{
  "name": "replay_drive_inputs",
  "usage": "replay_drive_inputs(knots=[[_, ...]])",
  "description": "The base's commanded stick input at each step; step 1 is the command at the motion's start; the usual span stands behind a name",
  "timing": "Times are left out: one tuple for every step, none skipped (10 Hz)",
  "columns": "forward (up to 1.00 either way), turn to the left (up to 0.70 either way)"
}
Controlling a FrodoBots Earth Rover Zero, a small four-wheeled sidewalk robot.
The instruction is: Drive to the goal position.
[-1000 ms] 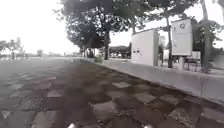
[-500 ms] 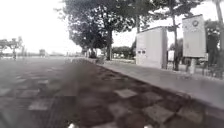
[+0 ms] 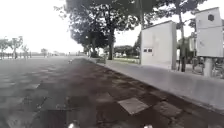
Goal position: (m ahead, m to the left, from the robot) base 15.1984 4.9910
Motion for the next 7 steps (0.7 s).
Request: replay_drive_inputs(knots=[[1.00, 0.00], [1.00, 0.00], [1.00, 0.00], [1.00, 0.19], [1.00, 0.40], [1.00, 0.40], [1.00, 0.40]])
